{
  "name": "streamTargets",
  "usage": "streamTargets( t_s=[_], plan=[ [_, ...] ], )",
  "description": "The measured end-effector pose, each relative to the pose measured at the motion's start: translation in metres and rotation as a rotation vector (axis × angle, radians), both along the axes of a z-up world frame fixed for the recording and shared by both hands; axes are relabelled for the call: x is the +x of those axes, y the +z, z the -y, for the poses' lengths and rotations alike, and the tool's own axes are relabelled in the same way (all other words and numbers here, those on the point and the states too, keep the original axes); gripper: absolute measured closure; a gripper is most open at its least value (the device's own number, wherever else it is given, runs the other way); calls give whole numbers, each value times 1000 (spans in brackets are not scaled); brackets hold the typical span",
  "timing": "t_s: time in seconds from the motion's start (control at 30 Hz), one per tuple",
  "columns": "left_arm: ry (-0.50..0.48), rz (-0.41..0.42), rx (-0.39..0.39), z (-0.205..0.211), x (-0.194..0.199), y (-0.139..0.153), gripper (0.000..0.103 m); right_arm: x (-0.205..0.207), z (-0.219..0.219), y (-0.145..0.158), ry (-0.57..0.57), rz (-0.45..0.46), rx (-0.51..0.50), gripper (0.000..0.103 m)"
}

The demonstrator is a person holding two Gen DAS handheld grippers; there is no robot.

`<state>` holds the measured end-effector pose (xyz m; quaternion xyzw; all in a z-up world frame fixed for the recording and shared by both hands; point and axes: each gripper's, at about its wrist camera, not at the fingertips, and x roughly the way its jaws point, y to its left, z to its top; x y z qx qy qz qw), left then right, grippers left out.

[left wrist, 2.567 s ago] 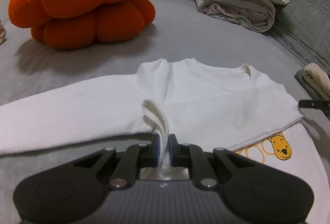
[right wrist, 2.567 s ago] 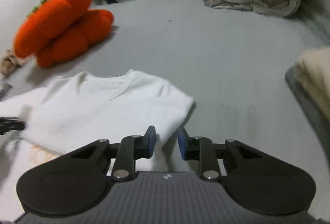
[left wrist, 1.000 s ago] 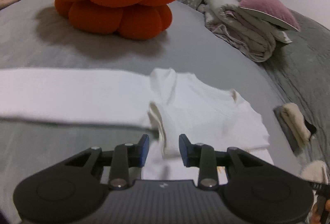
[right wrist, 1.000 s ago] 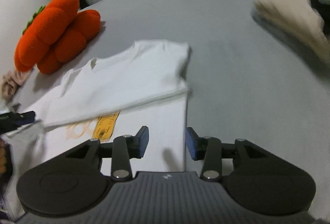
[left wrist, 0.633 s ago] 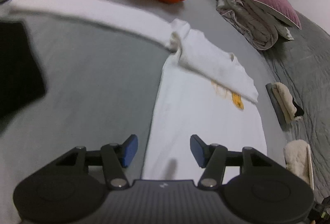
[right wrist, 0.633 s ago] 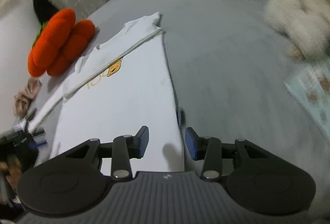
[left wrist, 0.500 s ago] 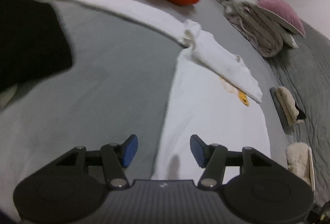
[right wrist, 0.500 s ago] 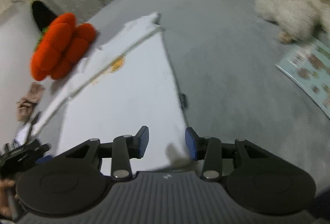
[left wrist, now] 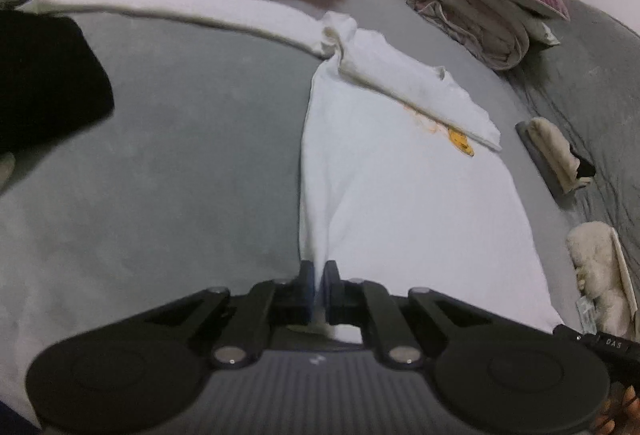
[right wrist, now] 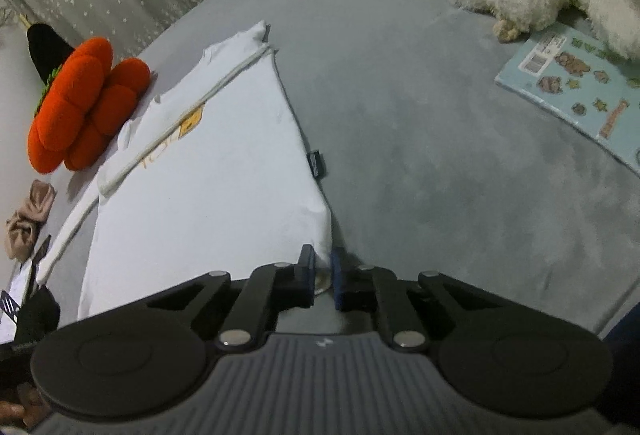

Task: Fold clothes

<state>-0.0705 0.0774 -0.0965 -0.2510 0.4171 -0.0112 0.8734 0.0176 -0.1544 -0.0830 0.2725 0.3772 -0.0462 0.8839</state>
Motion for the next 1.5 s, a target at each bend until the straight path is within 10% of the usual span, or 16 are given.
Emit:
streamTargets(
  t_s=[0.53,0.73,0.93,1.07,1.33,1.5],
  plan=[
    [-99,-53,11,10,-12,-7,98,-7,2,21,-35,32,-164,96],
    [-14,-47,-106,-18,-11,-2,92,3,-1,15,28,-43,-190,86],
    [67,52,-144,-38,34,36,91,27,4,48,71,76,-284,83],
    [73,115,-97,-25,95,62,47,82,-2,57,181,109,-332,70],
    [67,101,144,-3,207,41,49,186,-26,51,377,166,-349,70],
    [57,93,156,-3,229,22,63,208,-29,16,374,117,-387,70]
  ],
)
